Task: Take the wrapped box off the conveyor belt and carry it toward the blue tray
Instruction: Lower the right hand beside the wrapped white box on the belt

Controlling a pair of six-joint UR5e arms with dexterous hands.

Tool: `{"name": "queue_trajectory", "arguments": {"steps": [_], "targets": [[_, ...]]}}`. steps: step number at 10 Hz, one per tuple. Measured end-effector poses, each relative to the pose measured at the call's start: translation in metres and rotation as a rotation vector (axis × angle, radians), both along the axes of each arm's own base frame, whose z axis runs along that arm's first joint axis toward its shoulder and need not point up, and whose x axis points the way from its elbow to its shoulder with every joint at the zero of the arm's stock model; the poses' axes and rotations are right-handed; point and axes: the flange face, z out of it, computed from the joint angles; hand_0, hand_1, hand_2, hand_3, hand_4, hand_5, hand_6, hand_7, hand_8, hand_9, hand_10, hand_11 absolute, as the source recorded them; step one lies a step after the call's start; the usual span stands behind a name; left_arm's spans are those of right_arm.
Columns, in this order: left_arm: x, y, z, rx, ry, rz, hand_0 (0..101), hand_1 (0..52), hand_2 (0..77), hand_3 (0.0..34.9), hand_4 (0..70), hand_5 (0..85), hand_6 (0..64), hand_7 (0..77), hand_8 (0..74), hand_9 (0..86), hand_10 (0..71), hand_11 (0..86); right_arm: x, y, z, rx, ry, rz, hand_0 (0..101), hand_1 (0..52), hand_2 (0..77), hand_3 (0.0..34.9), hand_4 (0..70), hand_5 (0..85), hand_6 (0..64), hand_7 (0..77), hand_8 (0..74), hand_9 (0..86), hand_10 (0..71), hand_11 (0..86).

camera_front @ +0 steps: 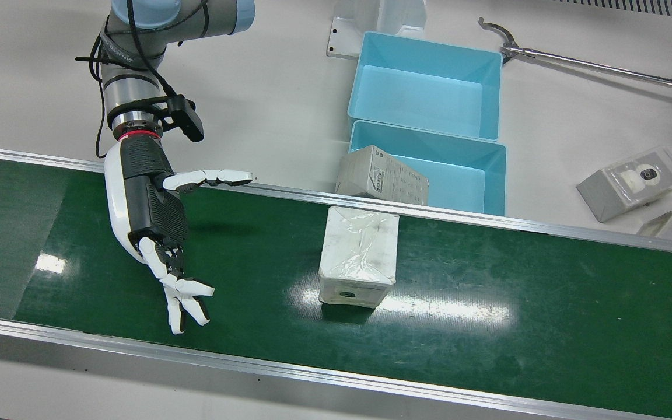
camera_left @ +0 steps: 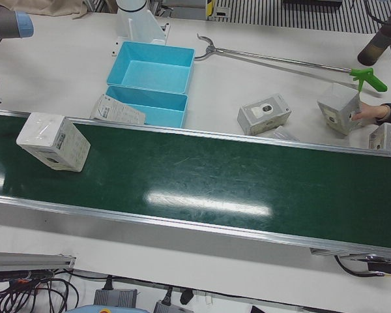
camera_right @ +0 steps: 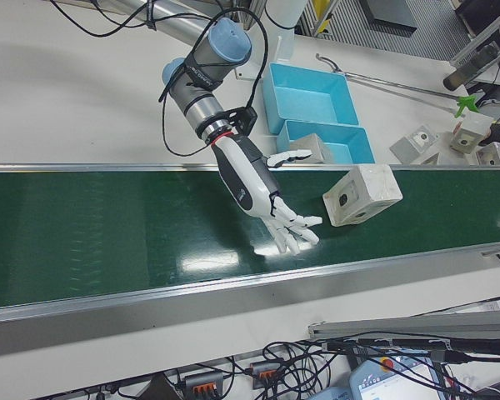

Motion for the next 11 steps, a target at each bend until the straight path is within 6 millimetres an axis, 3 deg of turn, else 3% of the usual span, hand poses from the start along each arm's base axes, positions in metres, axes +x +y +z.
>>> {"name": "queue_trajectory", "arguments": {"steps": [5,11], "targets": [[0.0,0.0,0.0,0.0,0.0,0.0,0,0.0,1.1,0.0,0.0,1.1,0.5,0.5,0.5,0.5,0.5,0.5,-0.019,0.004,0.013,-0.019,0.024,-0.022,50,16.9,10.9,0.0,10.4,25.1,4.9,5.5,1.1,3.3,0.0,0.5],[0.0,0.0,0.0,0.0,0.0,0.0,0,0.0,1.1,0.0,0.0,1.1,0.5,0.5,0.5,0.0,0.5,0.5,-0.017,-0.001,0.02,-0.032,0.025,-0.016,50,16.9,11.4,0.0,10.4,24.5,4.4,5.5,0.5,3.3,0.0,0.5]]}}
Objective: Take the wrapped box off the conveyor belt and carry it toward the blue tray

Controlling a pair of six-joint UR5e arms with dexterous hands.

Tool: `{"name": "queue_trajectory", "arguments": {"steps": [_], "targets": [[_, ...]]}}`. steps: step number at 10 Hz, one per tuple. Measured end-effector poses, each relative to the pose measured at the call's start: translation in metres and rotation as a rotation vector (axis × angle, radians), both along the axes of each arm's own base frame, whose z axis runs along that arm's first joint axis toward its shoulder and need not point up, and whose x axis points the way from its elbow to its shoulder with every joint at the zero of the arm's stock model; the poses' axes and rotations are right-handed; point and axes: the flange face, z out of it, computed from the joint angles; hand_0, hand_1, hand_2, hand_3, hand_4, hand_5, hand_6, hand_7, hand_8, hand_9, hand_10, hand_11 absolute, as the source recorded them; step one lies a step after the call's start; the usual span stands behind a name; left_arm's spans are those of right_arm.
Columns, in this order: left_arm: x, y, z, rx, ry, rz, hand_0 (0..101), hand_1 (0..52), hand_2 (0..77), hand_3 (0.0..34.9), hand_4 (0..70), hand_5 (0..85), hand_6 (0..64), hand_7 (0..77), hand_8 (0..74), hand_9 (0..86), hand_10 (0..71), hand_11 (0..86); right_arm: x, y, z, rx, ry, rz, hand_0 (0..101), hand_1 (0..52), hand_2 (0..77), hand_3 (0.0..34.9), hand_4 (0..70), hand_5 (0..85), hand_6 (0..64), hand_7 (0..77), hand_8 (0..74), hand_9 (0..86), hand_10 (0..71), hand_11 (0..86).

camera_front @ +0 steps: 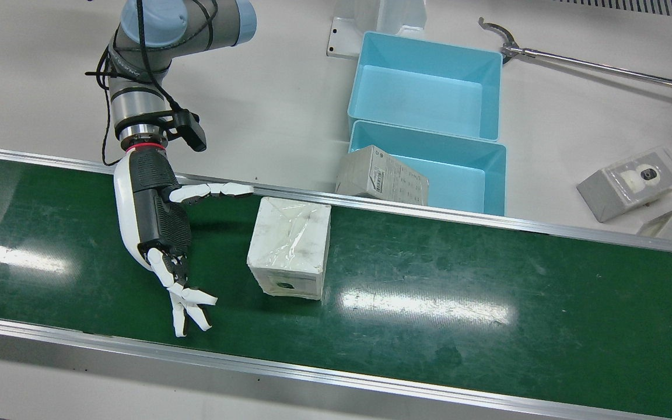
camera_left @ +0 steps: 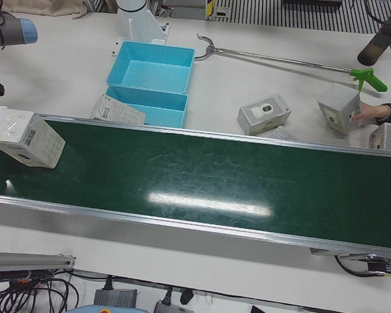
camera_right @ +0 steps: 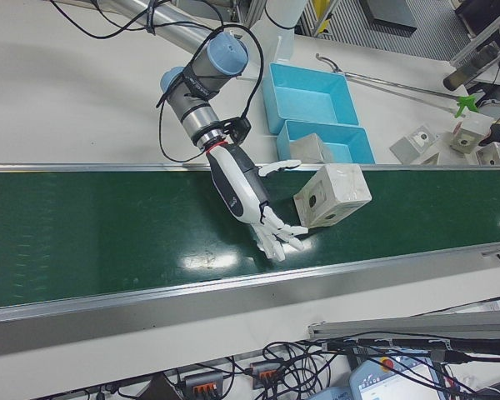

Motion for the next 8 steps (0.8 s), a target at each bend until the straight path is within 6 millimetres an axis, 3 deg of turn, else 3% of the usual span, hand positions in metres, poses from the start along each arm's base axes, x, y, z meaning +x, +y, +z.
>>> {"name": "queue_trajectory", "arguments": {"steps": [8], "targets": [[0.0,0.0,0.0,0.0,0.0,0.0,0,0.0,0.5,0.0,0.0,1.1,0.5,0.0,0.5,0.5,0.5,0.5,-0.0088,-0.0006,0.0023,-0.005,0.015,-0.008,50,19.1,16.4,0.0,10.4,25.1,4.9,5.5,0.5,3.3,0.0,0.5]]}}
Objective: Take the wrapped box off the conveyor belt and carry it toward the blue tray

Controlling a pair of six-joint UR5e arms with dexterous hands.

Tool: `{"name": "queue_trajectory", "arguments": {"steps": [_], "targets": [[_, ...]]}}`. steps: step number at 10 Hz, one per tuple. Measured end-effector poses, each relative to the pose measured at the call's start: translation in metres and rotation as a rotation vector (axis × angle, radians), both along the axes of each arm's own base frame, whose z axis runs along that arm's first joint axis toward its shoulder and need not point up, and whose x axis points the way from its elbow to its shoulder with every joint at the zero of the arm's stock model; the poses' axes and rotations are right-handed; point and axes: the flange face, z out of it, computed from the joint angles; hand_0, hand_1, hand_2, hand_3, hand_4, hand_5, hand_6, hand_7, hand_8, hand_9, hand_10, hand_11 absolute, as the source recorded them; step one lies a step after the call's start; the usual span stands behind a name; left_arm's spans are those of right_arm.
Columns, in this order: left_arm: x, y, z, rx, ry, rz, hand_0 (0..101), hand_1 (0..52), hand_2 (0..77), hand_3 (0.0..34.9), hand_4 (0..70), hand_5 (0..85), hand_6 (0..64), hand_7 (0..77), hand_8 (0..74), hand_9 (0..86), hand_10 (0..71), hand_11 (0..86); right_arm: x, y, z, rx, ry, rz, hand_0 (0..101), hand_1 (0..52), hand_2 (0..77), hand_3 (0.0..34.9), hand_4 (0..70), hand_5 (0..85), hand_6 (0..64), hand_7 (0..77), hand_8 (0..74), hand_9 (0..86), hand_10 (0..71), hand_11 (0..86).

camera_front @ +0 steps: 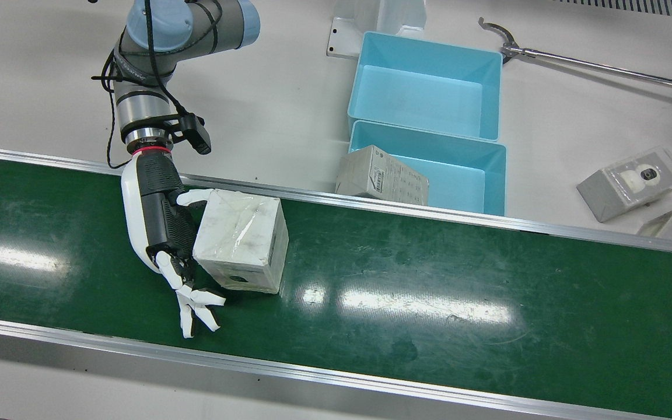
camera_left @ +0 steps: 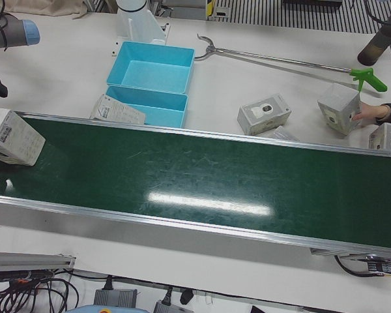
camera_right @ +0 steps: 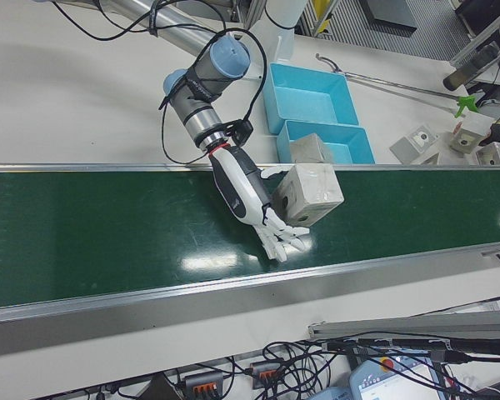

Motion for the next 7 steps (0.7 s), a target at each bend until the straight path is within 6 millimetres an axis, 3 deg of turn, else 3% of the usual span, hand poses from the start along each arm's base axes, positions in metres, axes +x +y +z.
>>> {"name": "queue_trajectory", "arguments": {"steps": [3,4,5,6,7], "targets": [[0.0,0.0,0.0,0.0,0.0,0.0,0,0.0,1.1,0.0,0.0,1.1,0.5,0.5,0.5,0.0,0.5,0.5,-0.006,-0.001,-0.006,0.005,-0.003,-0.006,50,19.1,17.5,0.0,10.9,25.1,4.9,6.0,1.1,2.7,0.0,0.5],[0.0,0.0,0.0,0.0,0.0,0.0,0,0.0,1.1,0.0,0.0,1.1,0.5,0.5,0.5,0.0,0.5,0.5,-0.008,-0.001,-0.009,0.007,-0.005,-0.009,54,24.5,22.9,0.0,13.1,35.5,10.9,13.6,1.1,3.3,0.0,0.5],[0.0,0.0,0.0,0.0,0.0,0.0,0,0.0,1.1,0.0,0.0,1.1,0.5,0.0,0.5,0.5,0.5,0.5,-0.011,-0.002,-0.013,0.008,-0.007,-0.012,54,24.5,22.9,0.0,13.1,35.5,10.9,13.6,7.1,8.7,0.0,0.5],[0.0,0.0,0.0,0.0,0.0,0.0,0,0.0,1.1,0.0,0.0,1.1,0.5,0.0,0.5,0.5,0.5,0.5,-0.012,-0.002,-0.019,0.008,-0.007,-0.014,54,24.5,22.9,0.0,13.1,35.5,10.9,13.6,7.1,8.7,0.0,0.5],[0.0,0.0,0.0,0.0,0.0,0.0,0,0.0,1.1,0.0,0.0,1.1,0.5,0.0,0.5,0.5,0.5,0.5,-0.012,-0.004,-0.031,0.01,-0.004,-0.024,58,16.4,28.9,0.0,22.4,48.5,29.5,31.6,32.2,35.5,24.0,10.9]]}}
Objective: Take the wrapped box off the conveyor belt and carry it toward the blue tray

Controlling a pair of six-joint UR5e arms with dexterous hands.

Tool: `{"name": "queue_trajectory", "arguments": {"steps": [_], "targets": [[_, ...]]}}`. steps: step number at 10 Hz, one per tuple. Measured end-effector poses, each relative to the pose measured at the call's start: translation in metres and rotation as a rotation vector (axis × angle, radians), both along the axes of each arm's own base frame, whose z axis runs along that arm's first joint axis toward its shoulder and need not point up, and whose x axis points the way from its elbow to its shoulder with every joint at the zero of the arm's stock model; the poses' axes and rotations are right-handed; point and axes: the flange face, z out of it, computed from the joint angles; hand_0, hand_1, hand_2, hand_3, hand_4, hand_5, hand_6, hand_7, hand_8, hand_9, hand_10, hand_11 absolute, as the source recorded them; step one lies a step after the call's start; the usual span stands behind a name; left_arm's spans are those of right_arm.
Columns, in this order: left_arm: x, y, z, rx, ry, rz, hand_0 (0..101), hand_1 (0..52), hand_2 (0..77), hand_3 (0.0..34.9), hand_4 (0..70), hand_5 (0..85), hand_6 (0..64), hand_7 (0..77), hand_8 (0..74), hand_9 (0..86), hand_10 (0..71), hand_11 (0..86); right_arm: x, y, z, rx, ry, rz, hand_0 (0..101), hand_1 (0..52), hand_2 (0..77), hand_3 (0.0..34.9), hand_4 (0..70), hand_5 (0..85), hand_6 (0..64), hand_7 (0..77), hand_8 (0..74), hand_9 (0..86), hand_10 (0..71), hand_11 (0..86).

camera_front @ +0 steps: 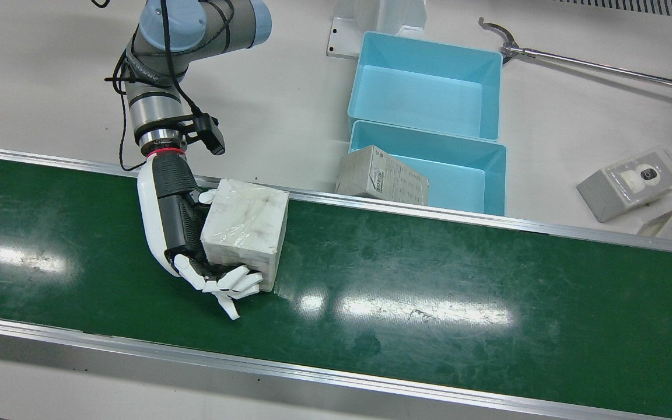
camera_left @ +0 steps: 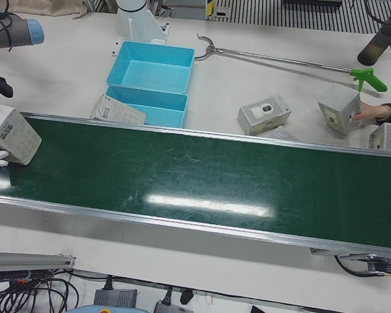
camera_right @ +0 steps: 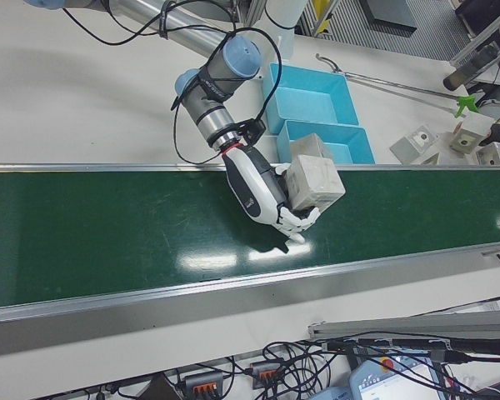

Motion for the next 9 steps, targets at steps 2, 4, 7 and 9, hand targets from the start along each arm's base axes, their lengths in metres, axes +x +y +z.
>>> {"name": "queue_trajectory", "arguments": {"steps": [2,4,7,9], "targets": [[0.0,0.0,0.0,0.0,0.0,0.0,0,0.0,1.1,0.0,0.0,1.1,0.5,0.0,0.5,0.5,0.5,0.5,-0.003,-0.008,-0.057,0.048,-0.021,-0.05,61,9.3,29.5,0.0,28.4,55.6,36.5,37.6,40.4,41.5,30.0,20.2],[0.0,0.0,0.0,0.0,0.0,0.0,0,0.0,1.1,0.0,0.0,1.1,0.5,0.5,0.5,0.0,0.0,0.5,-0.016,-0.001,-0.115,0.089,-0.045,-0.102,60,9.3,29.5,0.2,30.0,57.8,38.7,39.3,43.1,43.1,38.7,32.7],[0.0,0.0,0.0,0.0,0.0,0.0,0,0.0,1.1,0.0,0.0,1.1,0.5,0.0,0.5,0.0,0.5,0.5,-0.06,0.037,-0.17,0.13,-0.087,-0.197,61,9.3,29.5,0.5,34.4,62.2,43.1,42.0,48.5,44.7,43.6,37.1],[0.0,0.0,0.0,0.0,0.0,0.0,0,0.0,0.5,0.0,0.0,1.1,0.5,0.0,0.5,0.0,0.5,0.5,-0.092,0.056,-0.196,0.148,-0.093,-0.276,61,2.2,32.2,0.5,34.4,63.3,43.1,42.5,49.6,44.7,44.2,37.1]]}}
